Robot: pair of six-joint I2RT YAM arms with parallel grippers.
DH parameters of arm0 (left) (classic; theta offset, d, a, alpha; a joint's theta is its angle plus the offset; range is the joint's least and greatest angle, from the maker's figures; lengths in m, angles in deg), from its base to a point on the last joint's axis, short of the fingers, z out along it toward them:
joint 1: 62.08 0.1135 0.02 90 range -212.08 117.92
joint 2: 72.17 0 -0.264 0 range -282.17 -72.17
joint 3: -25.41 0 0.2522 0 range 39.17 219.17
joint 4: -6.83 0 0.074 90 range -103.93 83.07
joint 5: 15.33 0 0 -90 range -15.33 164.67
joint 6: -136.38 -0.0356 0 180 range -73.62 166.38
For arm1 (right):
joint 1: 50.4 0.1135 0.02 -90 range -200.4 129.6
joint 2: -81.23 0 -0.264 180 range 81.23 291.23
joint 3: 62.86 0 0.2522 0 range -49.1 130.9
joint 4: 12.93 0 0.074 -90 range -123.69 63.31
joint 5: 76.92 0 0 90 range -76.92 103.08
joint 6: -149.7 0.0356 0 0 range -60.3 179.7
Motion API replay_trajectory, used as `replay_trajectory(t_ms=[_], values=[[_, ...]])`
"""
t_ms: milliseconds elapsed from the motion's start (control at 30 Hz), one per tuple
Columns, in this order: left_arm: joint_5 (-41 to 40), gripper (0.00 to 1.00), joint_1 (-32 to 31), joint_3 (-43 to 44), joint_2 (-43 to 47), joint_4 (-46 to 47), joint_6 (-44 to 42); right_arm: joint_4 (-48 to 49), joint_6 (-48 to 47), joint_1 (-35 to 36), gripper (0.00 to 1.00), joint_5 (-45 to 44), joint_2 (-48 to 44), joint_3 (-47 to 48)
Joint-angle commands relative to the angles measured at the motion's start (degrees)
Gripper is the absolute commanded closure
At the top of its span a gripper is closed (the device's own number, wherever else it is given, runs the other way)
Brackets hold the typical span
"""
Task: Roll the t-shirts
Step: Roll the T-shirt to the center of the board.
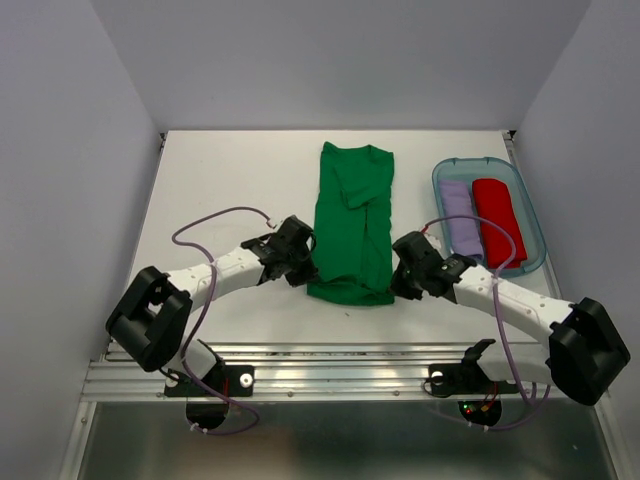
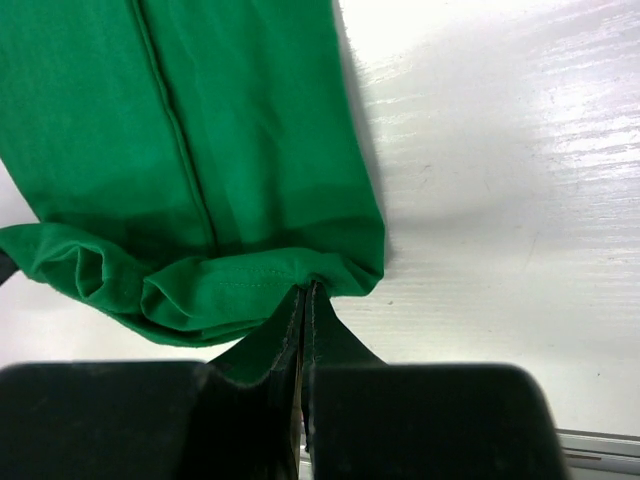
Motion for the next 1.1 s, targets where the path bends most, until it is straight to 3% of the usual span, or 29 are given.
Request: replay_trajectory(t_ms=[0, 167, 267, 300, 367, 433, 500, 533, 667, 700, 767, 800, 833, 900, 1067], values=[[-2.54, 1.0, 0.63, 2.72, -0.82, -1.15, -1.54, -0.04, -0.63, 0.55, 0.99, -3.02, 1.25, 3.07], [-5.61, 1.0, 0.89, 3.42, -2.75, -0.45, -1.1, 0.05, -1.95, 0.55, 0.99, -5.22, 2.74, 4.48], [-7.11, 1.0, 0.89, 5.7, -4.6, -1.85, -1.45, 0.05, -3.09, 0.55, 0.81, -6.71, 3.54, 5.97], [-7.89, 0.99, 0.89, 6.23, -4.95, -2.64, -1.8, 0.14, -3.88, 0.55, 0.66, -7.15, 4.06, 6.5], [-9.3, 0.9, 0.89, 7.54, -5.39, -3.79, -1.8, -0.04, -5.02, 0.02, 0.63, -7.5, 3.98, 7.64], [-10.01, 0.64, 0.8, 8.08, -4.78, -5.11, -1.28, -0.04, -5.55, 0.02, 0.57, -7.86, 2.58, 8.08], [-11.85, 0.5, 0.89, 8.43, -3.03, -6.25, -0.93, -0.12, -6.52, 0.02, 0.52, -7.77, 1.18, 8.26], [-12.55, 0.45, 0.89, 8.78, -2.33, -6.69, -0.75, -0.56, -7.13, 0.02, 0.52, -7.33, -0.31, 8.52], [-17.65, 0.44, 0.8, 8.43, 4.26, -8.71, 0.13, -1.35, -11.7, 0.02, 0.54, -0.67, -1.47, 9.4], [-18.01, 0.45, 0.8, 8.17, 5.23, -8.97, 0.04, -1.7, -12.06, 0.02, 0.59, 0.48, -1.03, 9.32], [-17.84, 0.59, 0.54, 7.2, 7.42, -8.45, -1.79, -1.97, -12.23, 0.02, 0.69, 2.16, -0.51, 8.53], [-16.35, 0.83, 0.11, 6.85, 7.7, -7.58, -2.85, -1.19, -12.15, 0.02, 0.8, 3.12, -0.5, 7.05], [-15.64, 0.97, -0.16, 6.5, 7.7, -7.48, -4.08, -0.92, -11.97, 0.02, 0.86, 3.13, -0.59, 6.33], [-12.85, 1.0, -1.12, 6.15, 7.18, -6.53, -5.31, 0.13, -11.8, 0.02, 0.97, 3.65, -0.68, 5.19], [-5.46, 1.0, -5.16, 5.53, 3.15, -1.43, -8.04, 1.89, -13.02, 0.02, 0.99, 6.46, 2.74, 6.15]])
